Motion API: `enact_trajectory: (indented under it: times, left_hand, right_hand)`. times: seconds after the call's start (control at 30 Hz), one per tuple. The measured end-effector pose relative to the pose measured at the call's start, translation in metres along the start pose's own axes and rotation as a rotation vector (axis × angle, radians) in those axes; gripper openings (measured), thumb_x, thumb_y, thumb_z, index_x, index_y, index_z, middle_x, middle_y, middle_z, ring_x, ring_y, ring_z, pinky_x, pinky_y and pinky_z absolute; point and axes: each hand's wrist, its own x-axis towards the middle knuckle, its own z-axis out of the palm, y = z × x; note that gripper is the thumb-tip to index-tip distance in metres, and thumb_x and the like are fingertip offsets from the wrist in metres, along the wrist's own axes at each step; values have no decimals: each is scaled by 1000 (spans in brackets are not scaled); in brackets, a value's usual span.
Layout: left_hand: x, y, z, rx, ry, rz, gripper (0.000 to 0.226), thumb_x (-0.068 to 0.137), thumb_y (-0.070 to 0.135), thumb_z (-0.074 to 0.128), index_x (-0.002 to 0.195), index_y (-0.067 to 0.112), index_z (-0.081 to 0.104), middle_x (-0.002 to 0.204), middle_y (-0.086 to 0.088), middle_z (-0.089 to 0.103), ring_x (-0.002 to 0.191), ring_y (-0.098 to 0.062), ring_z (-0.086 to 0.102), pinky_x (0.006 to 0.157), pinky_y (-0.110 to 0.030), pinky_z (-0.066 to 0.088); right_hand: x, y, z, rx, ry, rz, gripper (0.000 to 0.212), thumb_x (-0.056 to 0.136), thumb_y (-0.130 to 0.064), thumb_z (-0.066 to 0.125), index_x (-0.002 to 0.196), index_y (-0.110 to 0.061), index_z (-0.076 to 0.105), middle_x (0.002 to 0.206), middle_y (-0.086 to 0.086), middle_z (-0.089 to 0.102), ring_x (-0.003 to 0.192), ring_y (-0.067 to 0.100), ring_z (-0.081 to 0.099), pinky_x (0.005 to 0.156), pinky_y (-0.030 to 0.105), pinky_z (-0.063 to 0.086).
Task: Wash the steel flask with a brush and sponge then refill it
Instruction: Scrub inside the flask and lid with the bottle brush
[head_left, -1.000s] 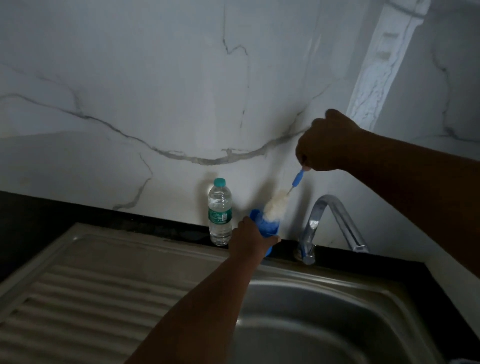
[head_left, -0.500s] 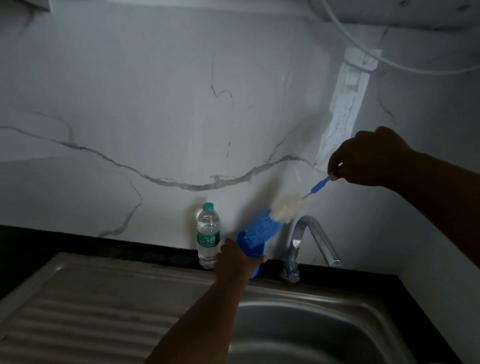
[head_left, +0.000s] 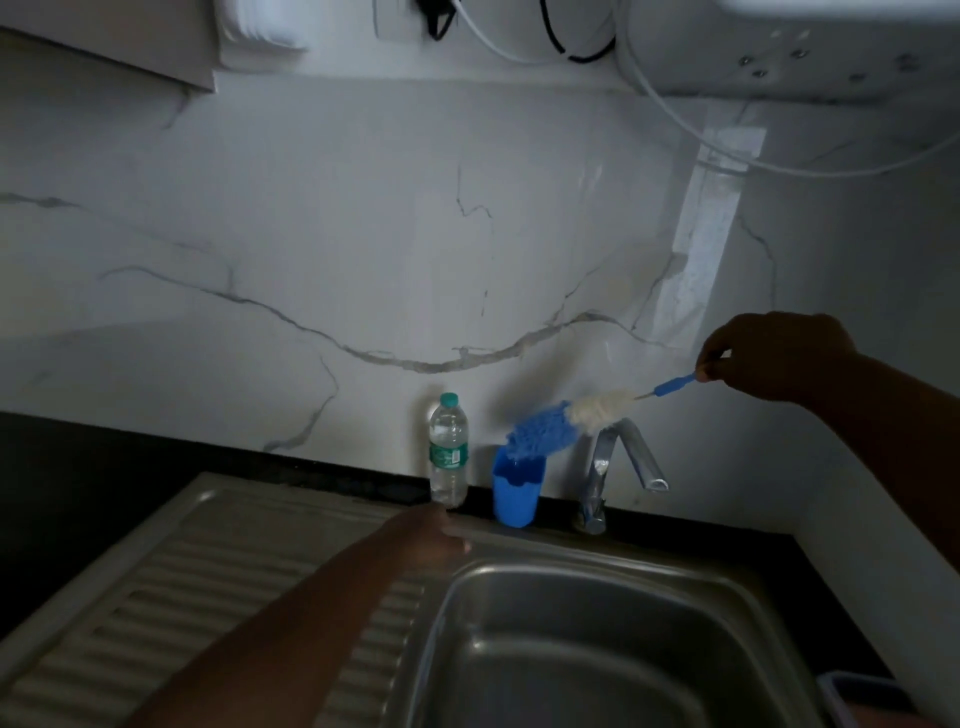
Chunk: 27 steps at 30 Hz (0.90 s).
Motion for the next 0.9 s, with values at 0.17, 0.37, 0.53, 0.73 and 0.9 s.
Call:
enact_trajectory:
  times: [0.17,0.37,0.53,0.73,0.9]
  left_hand:
    - [-61,-42,-19,143,-80,16,43,86,43,70,122,20,60,121,4,59,108,-8,55,86,-16,40]
    - [-136,-60,-22,270,-291,-2,64,82,46,75,136,22,51,140,5,50,123,-10,49,99,-16,38]
    - [-178,-64,-8,400,-422,8,85,64,59,80,138,31,49,141,5,52,121,-12,52,104,-26,42]
    - [-217,-93,30,679,-315,150,46,71,29,75,113,21,57,118,-6,65,111,-29,61,86,-32,46]
    - [-239,-107,36,524,-107,188,62,64,42,80,116,28,47,120,-3,59,109,-28,60,79,-32,42]
  right_hand:
    - [-12,-2,8,100,-21,7,24,89,-41,62,101,-23,72,95,0,64,80,16,58,75,32,50]
    - [-29,-7,7,161,-31,39,28,88,-40,64,102,-17,71,92,3,62,81,19,58,73,32,47]
    - [-48,-5,7,242,-22,79,30,87,-43,65,96,-15,73,77,1,62,74,20,59,76,35,51]
    - [-95,-9,7,347,-62,178,33,89,-39,63,101,-10,74,85,8,60,80,23,58,73,31,44]
    - [-160,-19,-8,482,-67,262,31,92,-32,61,97,-4,73,93,19,66,84,31,60,75,32,44]
